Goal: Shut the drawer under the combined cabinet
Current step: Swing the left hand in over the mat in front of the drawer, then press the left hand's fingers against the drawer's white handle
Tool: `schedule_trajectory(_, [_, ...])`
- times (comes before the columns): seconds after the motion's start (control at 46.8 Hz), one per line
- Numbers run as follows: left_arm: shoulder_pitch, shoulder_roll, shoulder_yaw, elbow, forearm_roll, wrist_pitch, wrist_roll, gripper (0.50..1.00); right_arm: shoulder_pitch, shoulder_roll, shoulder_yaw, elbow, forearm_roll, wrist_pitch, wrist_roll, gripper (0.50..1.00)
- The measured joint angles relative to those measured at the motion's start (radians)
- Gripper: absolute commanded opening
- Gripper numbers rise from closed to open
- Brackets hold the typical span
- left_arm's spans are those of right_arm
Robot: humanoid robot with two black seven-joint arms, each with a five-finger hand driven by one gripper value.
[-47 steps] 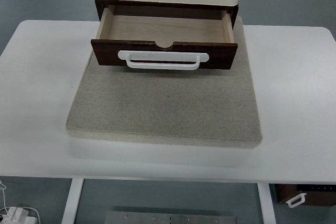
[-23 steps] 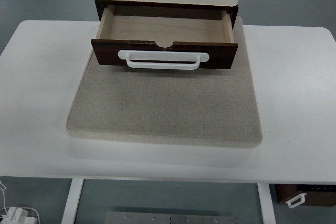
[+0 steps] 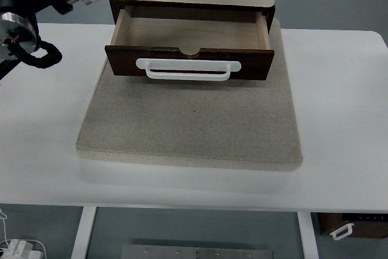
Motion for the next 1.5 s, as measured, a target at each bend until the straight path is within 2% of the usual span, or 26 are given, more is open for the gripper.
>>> schedule_trajectory(0.235, [0.001, -0.022, 0.153, -0.044, 0.152, -0.018, 0.029, 1.0, 0.0, 0.0, 0.0, 0.0, 0.0, 0.0, 0.0, 0.952])
schedule_trajectory(0.449, [0.009, -0.026, 0.243, -0.054, 0.261, -0.152, 0.175, 1.0, 0.0, 0.0, 0.0, 0.0, 0.0, 0.0, 0.0, 0.952])
schedule_trajectory(0.555, [0.011, -0.028, 0.293, -0.054, 0.329, -0.162, 0.212, 1.0, 0.0, 0.0, 0.0, 0.0, 0.0, 0.0, 0.0, 0.952])
schedule_trajectory(0.726, [0.011, -0.027, 0.333, -0.041, 0.372, -0.174, 0.321, 1.0, 0.0, 0.0, 0.0, 0.0, 0.0, 0.0, 0.0, 0.952])
schedule_trajectory(0.812, [0.005, -0.029, 0.339, -0.018, 0.394, -0.195, 0.354, 1.0, 0.0, 0.0, 0.0, 0.0, 0.0, 0.0, 0.0, 0.952])
schedule_trajectory(0.961, [-0.003, -0.049, 0.339, 0.062, 0.458, -0.257, 0.365, 1.0, 0.0, 0.0, 0.0, 0.0, 0.0, 0.0, 0.0, 0.952])
schedule_trajectory(1.068, [-0.004, -0.063, 0.339, 0.112, 0.494, -0.275, 0.367, 1.0, 0.0, 0.0, 0.0, 0.0, 0.0, 0.0, 0.0, 0.952])
schedule_trajectory(1.495, [-0.065, -0.151, 0.338, 0.21, 0.521, -0.284, 0.386, 1.0, 0.0, 0.0, 0.0, 0.0, 0.0, 0.0, 0.0, 0.952])
